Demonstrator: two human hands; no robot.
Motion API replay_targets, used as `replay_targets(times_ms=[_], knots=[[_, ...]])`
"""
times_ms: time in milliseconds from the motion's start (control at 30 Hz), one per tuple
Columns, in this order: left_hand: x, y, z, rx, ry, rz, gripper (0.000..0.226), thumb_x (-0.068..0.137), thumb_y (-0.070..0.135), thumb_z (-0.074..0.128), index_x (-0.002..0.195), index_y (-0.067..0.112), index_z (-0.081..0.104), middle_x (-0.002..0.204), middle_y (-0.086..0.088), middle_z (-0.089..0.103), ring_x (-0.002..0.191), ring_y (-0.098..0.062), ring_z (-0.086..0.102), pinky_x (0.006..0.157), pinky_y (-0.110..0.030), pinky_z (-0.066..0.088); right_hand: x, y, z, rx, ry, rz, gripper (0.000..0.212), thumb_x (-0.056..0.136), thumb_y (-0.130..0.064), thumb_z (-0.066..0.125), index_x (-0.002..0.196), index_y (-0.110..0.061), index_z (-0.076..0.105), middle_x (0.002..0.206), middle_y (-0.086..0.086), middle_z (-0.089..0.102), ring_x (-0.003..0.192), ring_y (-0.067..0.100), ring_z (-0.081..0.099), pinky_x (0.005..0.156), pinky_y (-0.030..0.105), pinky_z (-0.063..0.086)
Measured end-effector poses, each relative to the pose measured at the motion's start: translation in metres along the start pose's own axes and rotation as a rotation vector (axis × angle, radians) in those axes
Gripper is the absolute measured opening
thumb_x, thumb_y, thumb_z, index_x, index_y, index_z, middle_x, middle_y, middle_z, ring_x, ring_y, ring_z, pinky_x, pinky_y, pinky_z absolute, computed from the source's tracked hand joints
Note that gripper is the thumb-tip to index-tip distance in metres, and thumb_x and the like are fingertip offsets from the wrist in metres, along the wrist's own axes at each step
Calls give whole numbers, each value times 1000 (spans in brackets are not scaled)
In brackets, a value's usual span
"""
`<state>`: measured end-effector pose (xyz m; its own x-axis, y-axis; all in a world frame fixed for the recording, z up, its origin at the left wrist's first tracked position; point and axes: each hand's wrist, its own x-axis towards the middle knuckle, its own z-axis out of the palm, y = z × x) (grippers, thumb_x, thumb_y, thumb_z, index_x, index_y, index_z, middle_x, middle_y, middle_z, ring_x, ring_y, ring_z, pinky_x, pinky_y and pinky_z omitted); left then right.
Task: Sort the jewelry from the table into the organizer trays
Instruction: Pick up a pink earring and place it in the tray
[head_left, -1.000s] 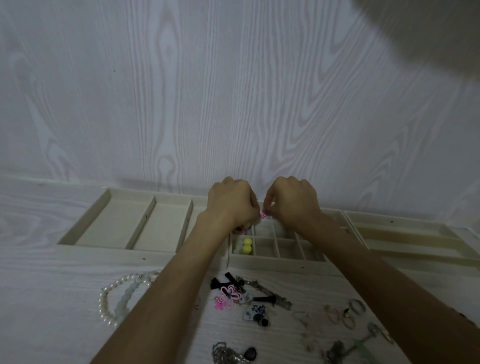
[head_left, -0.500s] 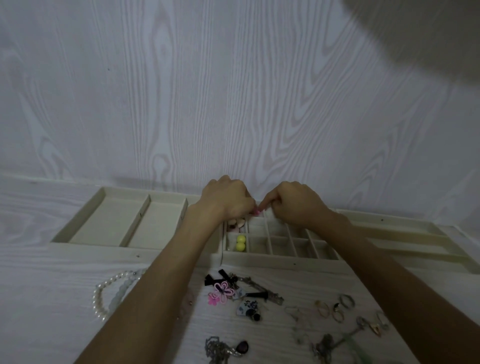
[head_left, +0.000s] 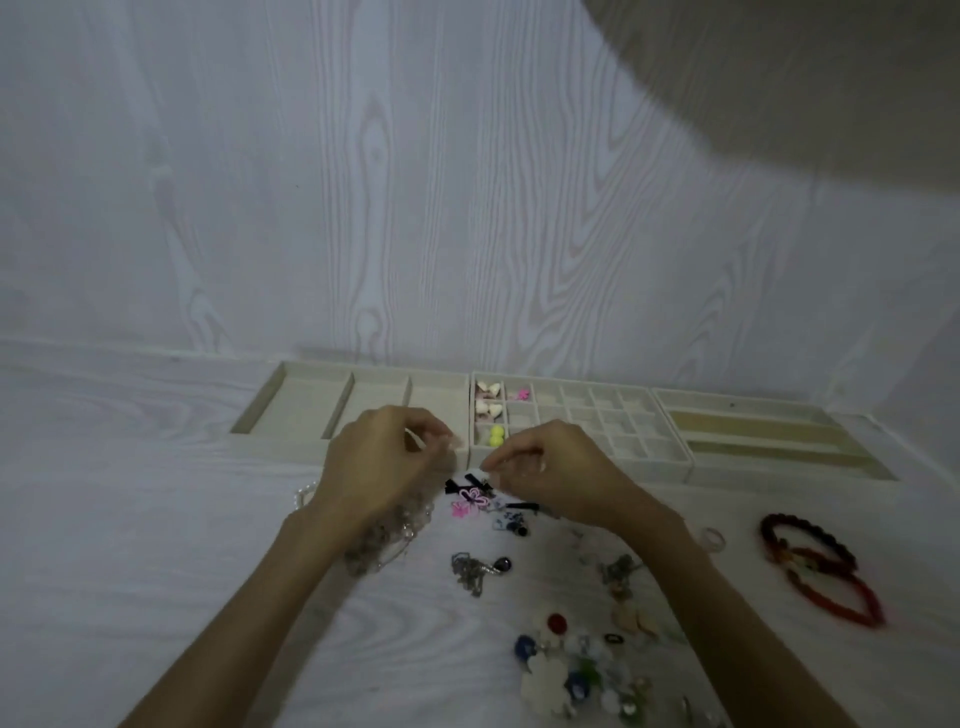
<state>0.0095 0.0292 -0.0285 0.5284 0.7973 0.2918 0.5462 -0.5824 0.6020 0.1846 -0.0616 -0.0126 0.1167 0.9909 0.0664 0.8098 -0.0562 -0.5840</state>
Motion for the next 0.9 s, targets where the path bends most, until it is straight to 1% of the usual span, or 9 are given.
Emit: replay_targets(times_ms=[133, 267, 400, 467, 533, 600, 667, 800, 900], knots=[[-28, -9, 3, -30, 31, -39, 11, 87, 42, 59, 85, 41, 70, 75, 20, 67, 71, 4, 60, 58, -16, 41, 1, -11, 10, -34, -96, -54, 17, 79, -24, 74, 96, -28, 74, 78, -10, 68, 64, 1, 56, 61, 17, 45], [-33, -9, 2, -12, 6, 79, 16, 90, 35, 59, 98, 40, 72, 80, 21, 63, 76, 3, 54, 66, -15, 39, 3, -18, 17, -207, -89, -83, 22, 78, -39, 73, 99, -31, 73, 77, -15, 60, 63, -2, 49, 52, 11, 30], [-28, -16, 6, 37, 37, 166, 23, 92, 24, 56, 106, 35, 71, 98, 16, 70, 90, -3, 56, 79, -29, 46, 5, -17, 23, -262, -48, -108, 11, 84, -34, 68, 91, -30, 75, 67, -19, 55, 60, -5, 49, 51, 8, 31], [-28, -19, 9, -53, 20, 108, 34, 87, 15, 50, 110, 33, 69, 105, 14, 69, 98, -4, 57, 86, -29, 48, 7, -14, 21, -114, -16, -58, 8, 84, -27, 68, 87, -26, 76, 68, -18, 61, 63, -4, 56, 59, 11, 39], [-28, -15, 7, -237, 2, 27, 37, 87, 11, 47, 112, 27, 68, 109, 12, 69, 98, -2, 61, 85, -24, 50, 9, -13, 16, 173, -15, 25, 8, 85, -22, 68, 88, -22, 76, 75, -12, 69, 68, 0, 62, 65, 13, 47], [-28, -7, 5, -523, -25, -56, 34, 91, -2, 50, 114, 17, 67, 107, 6, 71, 93, -4, 67, 78, -21, 54, 9, -14, 12, 502, -47, 136, 9, 86, -20, 67, 90, -17, 75, 74, -6, 69, 65, 4, 60, 62, 12, 46], [-29, 0, 2, -787, -63, -119, 31, 90, -4, 52, 115, 9, 66, 102, -1, 74, 93, -10, 70, 80, -20, 54, 9, -16, 13, 695, -71, 218, 12, 89, -19, 63, 93, -14, 73, 71, -1, 65, 58, 6, 50, 55, 15, 38], [-32, 11, 1, -989, -61, -148, 24, 88, 8, 61, 110, 8, 69, 94, -5, 75, 89, -14, 72, 74, -16, 54, 11, -21, 19, 885, -81, 265, 19, 90, -22, 61, 102, -10, 70, 63, -5, 58, 53, 5, 45, 54, 18, 31], [-31, 15, 1, -996, 24, -203, 20, 84, 12, 66, 102, 10, 72, 86, -6, 75, 79, -14, 73, 62, -14, 52, 8, -24, 15, 779, 12, 242, 17, 87, -29, 65, 98, -19, 73, 57, -10, 55, 55, 5, 44, 56, 17, 34]])
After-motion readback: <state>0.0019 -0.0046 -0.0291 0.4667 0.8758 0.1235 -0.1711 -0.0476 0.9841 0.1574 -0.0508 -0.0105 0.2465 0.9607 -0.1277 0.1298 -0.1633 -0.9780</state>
